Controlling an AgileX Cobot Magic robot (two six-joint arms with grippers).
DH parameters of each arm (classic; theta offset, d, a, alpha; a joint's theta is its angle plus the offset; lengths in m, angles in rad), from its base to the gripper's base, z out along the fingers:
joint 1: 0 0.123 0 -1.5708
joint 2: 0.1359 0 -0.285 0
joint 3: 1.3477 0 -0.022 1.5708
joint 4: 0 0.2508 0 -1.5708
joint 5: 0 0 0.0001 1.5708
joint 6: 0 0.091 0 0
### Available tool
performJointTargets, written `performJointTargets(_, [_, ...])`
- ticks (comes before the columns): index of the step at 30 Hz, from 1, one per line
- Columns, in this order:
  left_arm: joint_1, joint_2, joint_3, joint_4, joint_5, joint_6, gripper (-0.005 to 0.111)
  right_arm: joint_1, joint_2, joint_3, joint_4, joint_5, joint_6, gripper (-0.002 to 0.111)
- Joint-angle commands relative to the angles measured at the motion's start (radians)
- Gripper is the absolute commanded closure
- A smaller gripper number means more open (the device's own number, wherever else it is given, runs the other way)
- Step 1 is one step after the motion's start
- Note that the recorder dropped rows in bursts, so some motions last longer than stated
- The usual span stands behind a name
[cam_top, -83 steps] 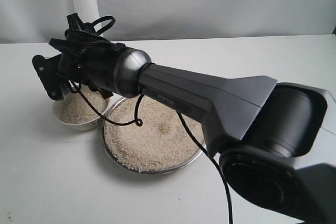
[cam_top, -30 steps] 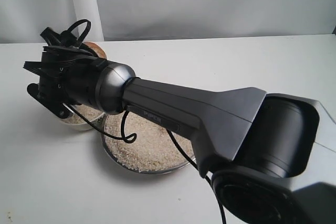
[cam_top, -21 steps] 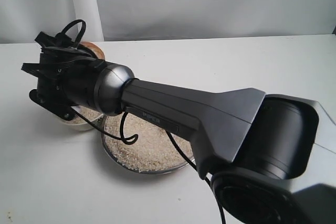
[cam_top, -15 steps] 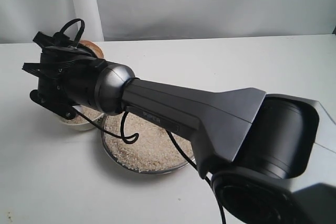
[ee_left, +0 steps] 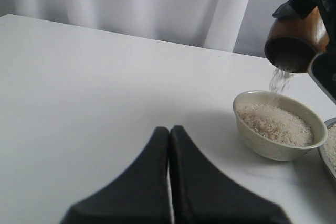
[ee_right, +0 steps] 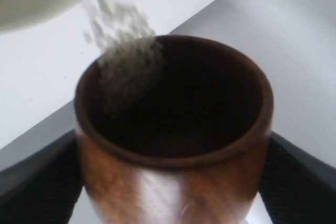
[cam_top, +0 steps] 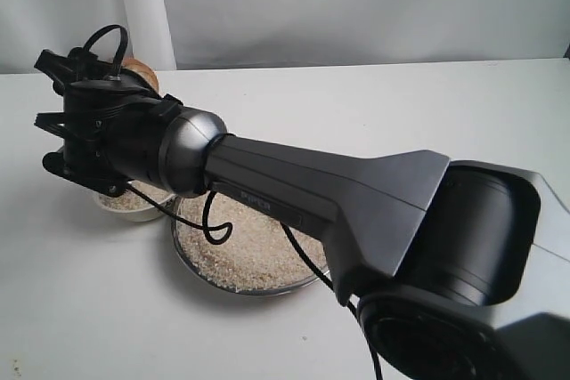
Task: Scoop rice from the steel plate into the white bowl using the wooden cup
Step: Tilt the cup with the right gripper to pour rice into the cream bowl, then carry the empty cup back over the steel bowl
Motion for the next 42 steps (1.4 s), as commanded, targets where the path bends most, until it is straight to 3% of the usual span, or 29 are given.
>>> performJointTargets(1, [-0.005, 0.004, 0.001, 0.003, -0.007, -0.002, 0.107, 0.005, -0.008, 0.004, -0.055, -0.005, -0.013, 0.108])
performJointTargets(14, [-0.005, 0.004, 0.001, 0.003, -0.007, -0.002, 0.107, 0.015, -0.008, 0.004, -0.156, -0.012, -0.013, 0.108])
performJointTargets(19, [-0.005, 0.004, 0.001, 0.003, -0.007, -0.002, 0.107, 0.017, -0.008, 0.004, -0.115, 0.002, 0.006, 0.108])
performJointTargets(21, [-0.005, 0.004, 0.001, 0.003, -0.007, -0.002, 0.107, 0.015, -0.012, 0.004, -0.055, 0.05, 0.088, 0.108])
performJointTargets(26, [-0.005, 0.004, 0.001, 0.003, -0.007, -0.002, 0.107, -0.011, -0.071, 0.004, 0.083, 0.142, 0.59, 0.108])
performJointTargets(33, [-0.005, 0.004, 0.001, 0.003, -0.007, -0.002, 0.107, -0.045, -0.183, 0.004, 0.198, 0.17, 1.004, 0.108])
performJointTargets(42, [-0.005, 0.004, 0.001, 0.003, -0.007, -0.002, 0.107, -0.047, -0.272, 0.004, 0.227, 0.167, 1.102, 0.108])
